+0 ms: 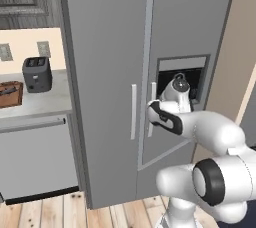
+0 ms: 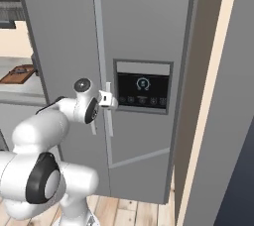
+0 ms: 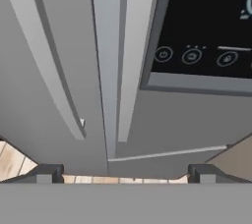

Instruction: Retrieve a lemon from the fridge and place it on the cutting board with the fish.

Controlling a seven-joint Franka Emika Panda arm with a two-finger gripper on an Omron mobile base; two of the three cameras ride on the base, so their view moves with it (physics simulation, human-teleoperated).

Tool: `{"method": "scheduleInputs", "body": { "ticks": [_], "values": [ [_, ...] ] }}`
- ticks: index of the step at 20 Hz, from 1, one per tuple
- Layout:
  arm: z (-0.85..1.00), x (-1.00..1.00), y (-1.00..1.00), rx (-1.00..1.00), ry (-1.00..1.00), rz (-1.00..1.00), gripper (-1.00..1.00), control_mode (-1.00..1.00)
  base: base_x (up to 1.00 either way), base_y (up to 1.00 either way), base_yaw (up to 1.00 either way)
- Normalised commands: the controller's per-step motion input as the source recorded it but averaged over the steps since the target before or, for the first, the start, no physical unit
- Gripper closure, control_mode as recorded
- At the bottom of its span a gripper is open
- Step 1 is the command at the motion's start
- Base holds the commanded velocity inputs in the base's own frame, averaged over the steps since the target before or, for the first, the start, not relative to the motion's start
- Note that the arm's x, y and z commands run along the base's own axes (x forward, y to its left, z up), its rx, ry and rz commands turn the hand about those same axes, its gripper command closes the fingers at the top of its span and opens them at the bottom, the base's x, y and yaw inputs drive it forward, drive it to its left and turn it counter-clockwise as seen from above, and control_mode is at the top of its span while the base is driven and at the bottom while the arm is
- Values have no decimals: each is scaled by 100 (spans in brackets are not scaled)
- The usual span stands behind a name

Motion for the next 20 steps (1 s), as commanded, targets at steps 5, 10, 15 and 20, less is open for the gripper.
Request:
{"method": "scheduleInputs", "body": {
  "ticks": [5,10,15,20],
  "values": [
    [0,37,0,0,0,0,-100,-100,0,0,0],
    [-5,31,0,0,-6,0,-100,-100,0,0,0],
    [-3,43,0,0,-5,0,-100,-100,0,0,0],
    [0,50,0,0,0,0,-100,-100,0,0,0]
  ]
}}
